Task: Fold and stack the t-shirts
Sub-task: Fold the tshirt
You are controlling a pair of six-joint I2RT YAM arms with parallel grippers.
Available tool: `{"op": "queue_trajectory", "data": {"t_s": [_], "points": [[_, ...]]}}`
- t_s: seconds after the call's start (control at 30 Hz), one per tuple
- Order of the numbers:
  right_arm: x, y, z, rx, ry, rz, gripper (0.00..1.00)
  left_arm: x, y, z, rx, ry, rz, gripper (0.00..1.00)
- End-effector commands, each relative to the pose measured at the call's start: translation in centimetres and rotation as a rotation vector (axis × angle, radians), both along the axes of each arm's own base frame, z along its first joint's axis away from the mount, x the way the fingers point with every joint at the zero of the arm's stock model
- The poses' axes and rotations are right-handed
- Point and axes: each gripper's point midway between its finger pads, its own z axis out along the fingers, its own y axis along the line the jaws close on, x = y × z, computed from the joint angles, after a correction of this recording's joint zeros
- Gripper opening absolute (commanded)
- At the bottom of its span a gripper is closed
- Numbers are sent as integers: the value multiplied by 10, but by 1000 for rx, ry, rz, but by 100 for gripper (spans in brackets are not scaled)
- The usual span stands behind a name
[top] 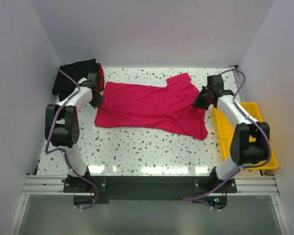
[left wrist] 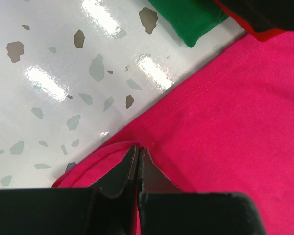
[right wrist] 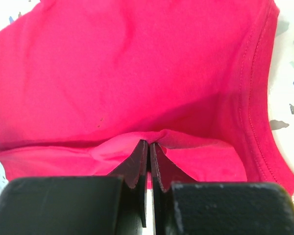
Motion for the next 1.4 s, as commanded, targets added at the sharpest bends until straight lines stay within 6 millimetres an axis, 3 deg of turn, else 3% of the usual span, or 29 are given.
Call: {"op": "queue_trajectory", "data": {"t_s": [0.0,0.17,0.4,0.63,0.73,0.77,0.83,0.87,0.9,0.93,1.1,1.13,1.2,1.23,1.37], "points": [[14,-14,35,-33,-90,-30,0,3,7,17,9,-46,-5,0],[21,-22,35,-30,-88,-52,0,8,7,17,4,-53,-6,0],[33,-18,31,-10,-80,-34,0,22,3,12,-10,-57,-17,0],[31,-16,3,-10,-14,-8,0,31,0,13,-12,-73,-69,1],[23,-17,-13,-15,21,-10,10,28,3,18,6,-79,-78,25],[21,-18,-17,-22,34,-6,24,23,6,20,11,-73,-74,46],[16,-18,-22,-31,51,10,41,13,7,18,6,-66,-86,52],[15,-19,-20,-36,43,9,48,13,5,30,0,-113,-94,54],[12,-19,-18,-38,39,7,64,8,4,33,-8,-125,-96,54],[6,-20,-21,-42,45,5,68,-4,4,35,-13,-132,-97,54],[-25,-13,-7,-43,15,14,66,-47,10,31,-15,-124,-73,53],[-38,-13,-13,-44,36,5,65,-63,8,24,-31,-116,-77,53],[-51,-11,-16,-45,45,-5,64,-73,5,18,-56,-126,-75,53],[-64,-11,-18,-41,46,-11,62,-85,3,5,-69,-101,-75,53],[-89,-20,-24,-84,65,-19,60,-94,-12,-7,-151,-119,-104,53]]}}
